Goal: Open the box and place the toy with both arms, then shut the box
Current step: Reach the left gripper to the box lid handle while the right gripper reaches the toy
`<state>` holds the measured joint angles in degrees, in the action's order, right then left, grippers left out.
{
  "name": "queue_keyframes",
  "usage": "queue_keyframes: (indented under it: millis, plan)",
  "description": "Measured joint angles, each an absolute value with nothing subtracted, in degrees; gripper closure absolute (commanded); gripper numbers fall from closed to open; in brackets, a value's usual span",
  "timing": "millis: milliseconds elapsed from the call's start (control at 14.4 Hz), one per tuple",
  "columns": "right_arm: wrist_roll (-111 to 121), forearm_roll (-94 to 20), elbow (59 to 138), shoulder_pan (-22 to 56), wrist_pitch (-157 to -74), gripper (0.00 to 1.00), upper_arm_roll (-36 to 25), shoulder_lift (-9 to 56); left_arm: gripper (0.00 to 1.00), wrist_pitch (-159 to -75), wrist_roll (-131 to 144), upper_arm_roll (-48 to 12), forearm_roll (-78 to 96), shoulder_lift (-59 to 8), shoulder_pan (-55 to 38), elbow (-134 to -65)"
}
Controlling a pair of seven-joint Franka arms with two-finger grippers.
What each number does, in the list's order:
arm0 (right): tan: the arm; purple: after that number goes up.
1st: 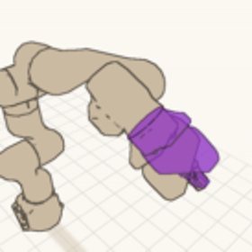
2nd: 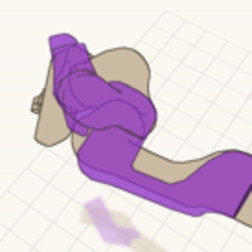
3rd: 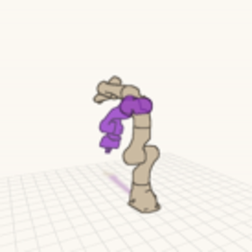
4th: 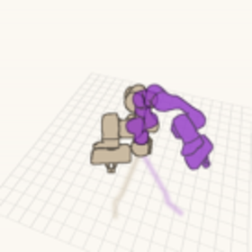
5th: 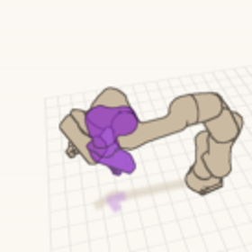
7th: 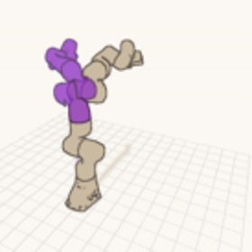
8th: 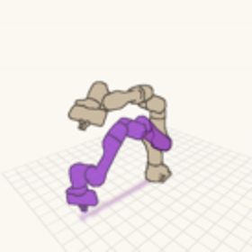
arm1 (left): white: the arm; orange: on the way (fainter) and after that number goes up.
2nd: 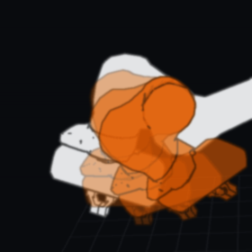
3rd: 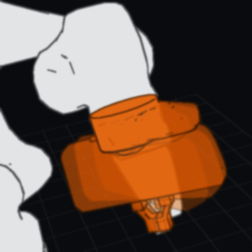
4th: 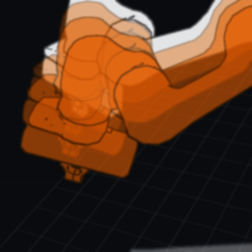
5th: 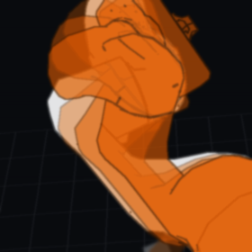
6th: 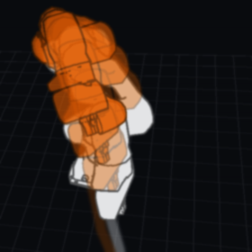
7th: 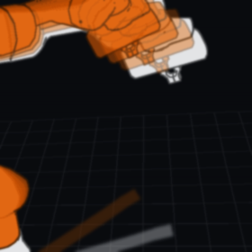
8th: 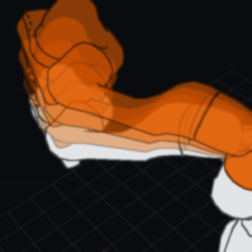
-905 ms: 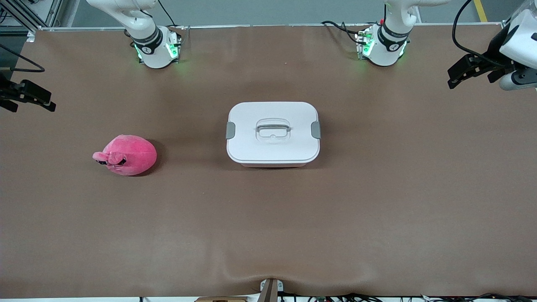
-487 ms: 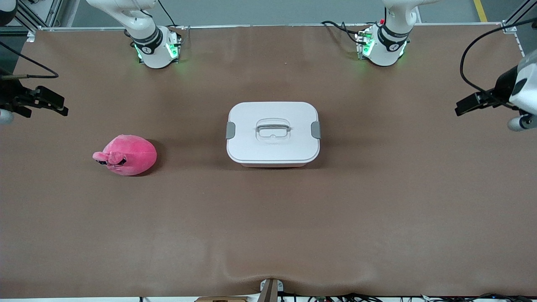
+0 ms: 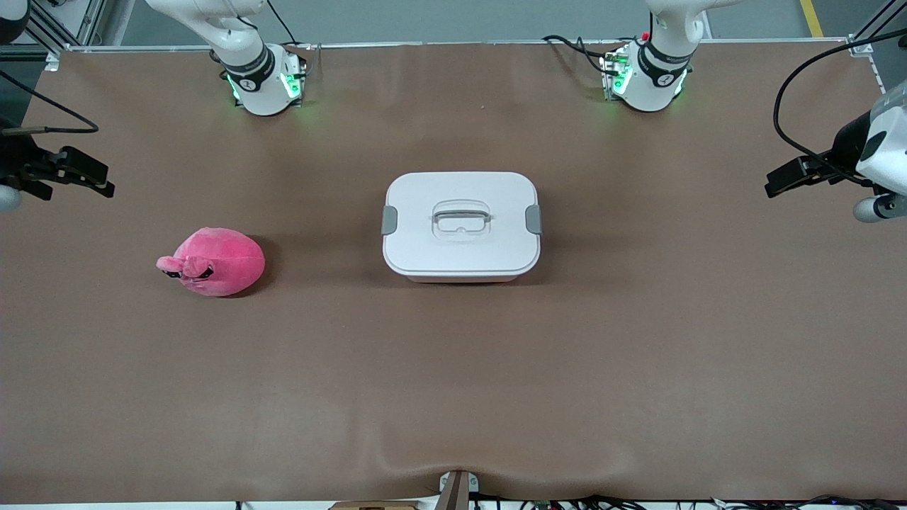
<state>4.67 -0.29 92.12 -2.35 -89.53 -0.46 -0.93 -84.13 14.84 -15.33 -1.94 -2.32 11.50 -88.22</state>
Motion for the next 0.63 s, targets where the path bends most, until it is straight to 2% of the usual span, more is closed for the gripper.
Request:
queue_keyframes:
  millis: [418, 626]
  plan:
    - [4.7, -0.3, 92.2, -2.3, -89.8, 0.00, -0.4, -0.9, 0.00, -84.1, 17.2, -15.8, -1.9, -2.3, 11.3, -88.1]
    - [4.7, -0.3, 92.8, -1.5, -91.0, 0.00, -0.2, 0.9, 0.00, -84.3, 24.0, -19.3, -1.9, -2.4, 11.2, -88.1]
